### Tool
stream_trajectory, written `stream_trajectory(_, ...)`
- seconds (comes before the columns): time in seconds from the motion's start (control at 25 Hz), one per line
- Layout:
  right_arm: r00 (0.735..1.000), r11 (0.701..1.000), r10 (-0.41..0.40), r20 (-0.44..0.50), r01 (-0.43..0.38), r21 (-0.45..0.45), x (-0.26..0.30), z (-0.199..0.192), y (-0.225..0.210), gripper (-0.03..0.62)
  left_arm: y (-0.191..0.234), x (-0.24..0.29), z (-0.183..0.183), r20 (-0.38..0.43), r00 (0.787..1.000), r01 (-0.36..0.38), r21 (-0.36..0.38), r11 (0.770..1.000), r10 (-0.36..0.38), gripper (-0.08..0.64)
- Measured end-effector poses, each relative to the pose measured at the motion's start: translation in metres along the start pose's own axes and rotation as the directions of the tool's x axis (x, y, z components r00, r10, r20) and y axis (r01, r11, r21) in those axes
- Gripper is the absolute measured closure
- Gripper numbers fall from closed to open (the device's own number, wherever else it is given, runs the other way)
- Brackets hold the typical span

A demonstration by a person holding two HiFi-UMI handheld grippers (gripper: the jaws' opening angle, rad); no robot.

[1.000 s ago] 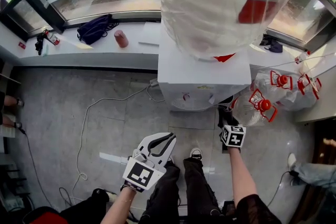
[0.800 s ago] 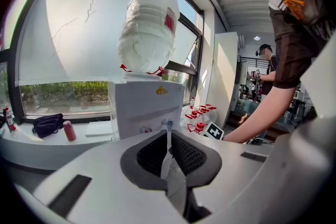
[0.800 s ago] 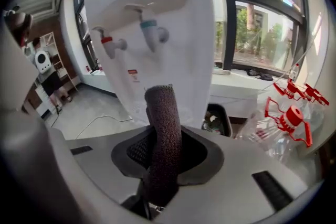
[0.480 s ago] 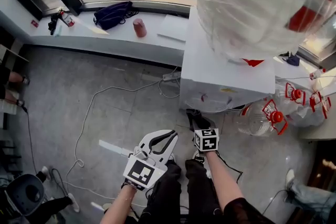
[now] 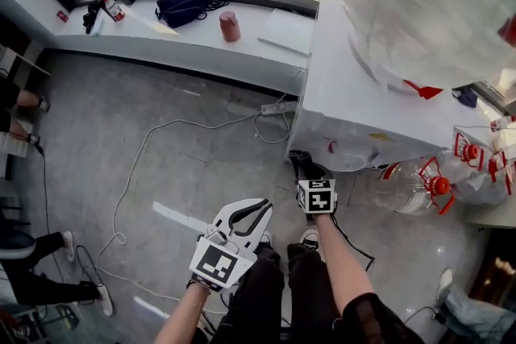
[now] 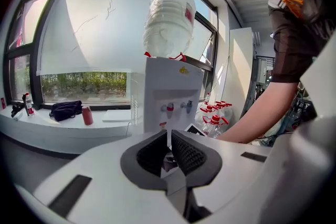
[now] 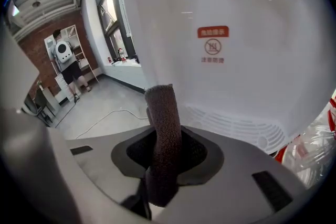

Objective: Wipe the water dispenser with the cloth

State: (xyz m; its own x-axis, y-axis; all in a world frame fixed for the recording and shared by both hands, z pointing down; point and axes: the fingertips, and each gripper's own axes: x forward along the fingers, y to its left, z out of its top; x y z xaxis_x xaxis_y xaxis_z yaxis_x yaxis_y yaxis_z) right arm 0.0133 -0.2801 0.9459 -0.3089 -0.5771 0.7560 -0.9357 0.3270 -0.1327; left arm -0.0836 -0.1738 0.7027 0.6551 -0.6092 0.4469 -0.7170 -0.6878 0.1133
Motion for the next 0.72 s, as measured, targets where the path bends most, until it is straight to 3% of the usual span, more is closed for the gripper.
stream_trajectory(0.12, 1.000, 1.000, -0.015, -0.013, 0.014, -0.013, -0.007, -0.006, -0.021, 0.479, 0.000, 0.001, 0.000, -0.009, 1.000, 0.007, -0.001, 1.000, -0.007, 0.535)
stream_trajectory(0.36, 0.997, 0.991, -0.049, -0.059, 0.042, -0.126, -0.034, -0.024, -0.063, 0.479, -0.006, 0.012, 0.018, -0.003, 0.999, 0.038, 0.022, 0.999, -0.038, 0.535)
stream_trajectory(0.56, 0.987, 0.987, -0.134, -0.084, 0.125, -0.097, -0.059, -0.040, -0.121, 0.479, -0.014, 0.023, 0.030, 0.000, 0.998, 0.062, 0.032, 0.998, -0.062, 0.535)
stream_trajectory(0.72, 0.970, 0.974, -0.228, -0.083, 0.228, -0.017, -0.077, -0.046, -0.174, 0.480, -0.022, 0.030, 0.031, -0.009, 0.997, 0.082, 0.049, 0.995, -0.082, 0.535)
